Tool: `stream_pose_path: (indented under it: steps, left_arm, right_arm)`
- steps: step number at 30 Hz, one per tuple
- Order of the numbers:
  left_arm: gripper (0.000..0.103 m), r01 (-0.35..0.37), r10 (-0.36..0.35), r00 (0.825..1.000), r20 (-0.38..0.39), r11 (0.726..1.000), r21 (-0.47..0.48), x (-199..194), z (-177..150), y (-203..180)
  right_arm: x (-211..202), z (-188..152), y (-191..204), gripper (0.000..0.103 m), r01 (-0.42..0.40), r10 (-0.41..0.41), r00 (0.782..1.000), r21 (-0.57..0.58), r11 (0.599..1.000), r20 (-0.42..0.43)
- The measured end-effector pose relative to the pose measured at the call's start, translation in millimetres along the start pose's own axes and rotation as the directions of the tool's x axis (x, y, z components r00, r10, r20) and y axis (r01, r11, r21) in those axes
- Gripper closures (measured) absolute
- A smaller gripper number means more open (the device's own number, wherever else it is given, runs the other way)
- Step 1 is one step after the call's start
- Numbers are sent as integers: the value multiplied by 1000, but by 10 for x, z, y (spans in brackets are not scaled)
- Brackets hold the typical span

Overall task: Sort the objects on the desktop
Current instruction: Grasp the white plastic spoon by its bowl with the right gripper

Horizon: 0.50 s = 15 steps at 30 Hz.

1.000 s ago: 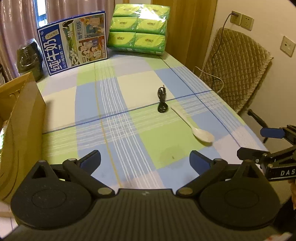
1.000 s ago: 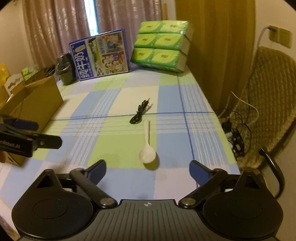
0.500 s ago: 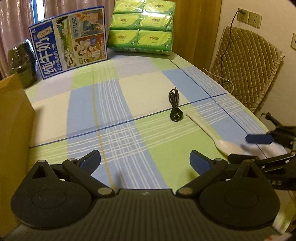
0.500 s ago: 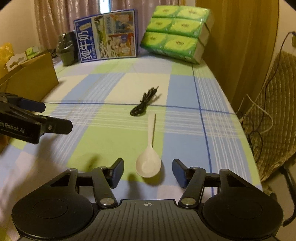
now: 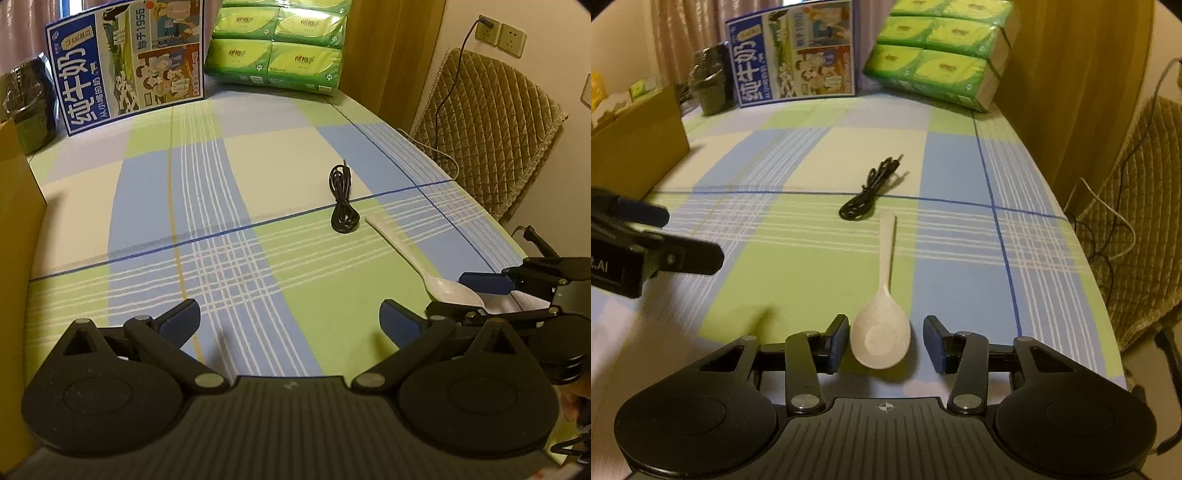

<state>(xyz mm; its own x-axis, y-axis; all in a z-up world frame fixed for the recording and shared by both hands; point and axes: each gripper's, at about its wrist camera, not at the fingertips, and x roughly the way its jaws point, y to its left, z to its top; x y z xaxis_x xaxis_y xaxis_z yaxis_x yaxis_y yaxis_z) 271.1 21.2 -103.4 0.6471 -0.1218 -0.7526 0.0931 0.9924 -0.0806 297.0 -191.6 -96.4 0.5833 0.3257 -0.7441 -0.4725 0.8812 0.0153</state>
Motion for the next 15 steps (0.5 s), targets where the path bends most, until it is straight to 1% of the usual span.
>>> stream_pose_path:
  steps: [7,10,15]
  left_arm:
    - [2,16,-16,1000,1,1000,9,-4,-9,-38]
    - [2,19,-19,1000,0,1000,-2,-3,-12,-28]
    - [2,20,-20,1000,-4,1000,-3,9,-16,-25]
  right_arm:
    - [-10,-18,15,68,5,-5,1000,-17,1000,3]
    - [-11,-20,15,74,6,-6,1000,-17,1000,3]
    - [-28,-17,39,74,3,-3,1000,-14,1000,-2]
